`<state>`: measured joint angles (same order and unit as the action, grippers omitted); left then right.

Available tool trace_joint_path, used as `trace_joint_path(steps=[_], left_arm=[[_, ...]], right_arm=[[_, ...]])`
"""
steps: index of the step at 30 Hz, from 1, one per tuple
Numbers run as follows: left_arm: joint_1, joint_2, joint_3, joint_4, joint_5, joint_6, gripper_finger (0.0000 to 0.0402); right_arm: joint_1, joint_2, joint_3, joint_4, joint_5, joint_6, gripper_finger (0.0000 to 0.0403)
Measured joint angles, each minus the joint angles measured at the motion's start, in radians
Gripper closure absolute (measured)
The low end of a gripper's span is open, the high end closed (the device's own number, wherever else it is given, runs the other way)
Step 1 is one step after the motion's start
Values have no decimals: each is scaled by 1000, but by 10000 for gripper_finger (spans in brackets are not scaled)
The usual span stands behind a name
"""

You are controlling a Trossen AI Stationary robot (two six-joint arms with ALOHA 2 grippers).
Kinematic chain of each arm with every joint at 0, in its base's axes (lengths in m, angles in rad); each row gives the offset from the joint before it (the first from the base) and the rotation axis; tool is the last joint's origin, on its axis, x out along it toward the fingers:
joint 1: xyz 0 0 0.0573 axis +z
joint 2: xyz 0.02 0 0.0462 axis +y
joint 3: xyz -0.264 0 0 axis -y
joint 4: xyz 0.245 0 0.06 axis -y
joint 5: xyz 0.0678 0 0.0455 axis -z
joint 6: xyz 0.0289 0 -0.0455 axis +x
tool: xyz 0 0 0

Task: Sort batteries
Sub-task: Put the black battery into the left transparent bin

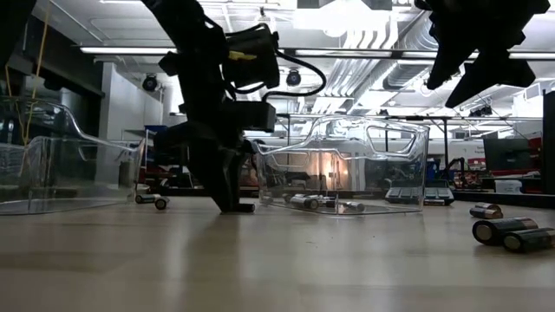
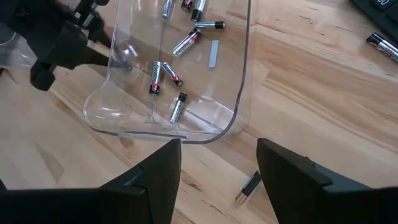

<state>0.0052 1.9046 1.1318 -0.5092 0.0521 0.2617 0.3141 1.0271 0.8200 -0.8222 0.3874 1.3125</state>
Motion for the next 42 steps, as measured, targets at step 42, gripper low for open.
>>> trace_joint_path(steps=[42], left_arm=[[18,-715,-80,-449,-157,-172,235]], right_arm=[[0,0,0,67,83,-9,199]])
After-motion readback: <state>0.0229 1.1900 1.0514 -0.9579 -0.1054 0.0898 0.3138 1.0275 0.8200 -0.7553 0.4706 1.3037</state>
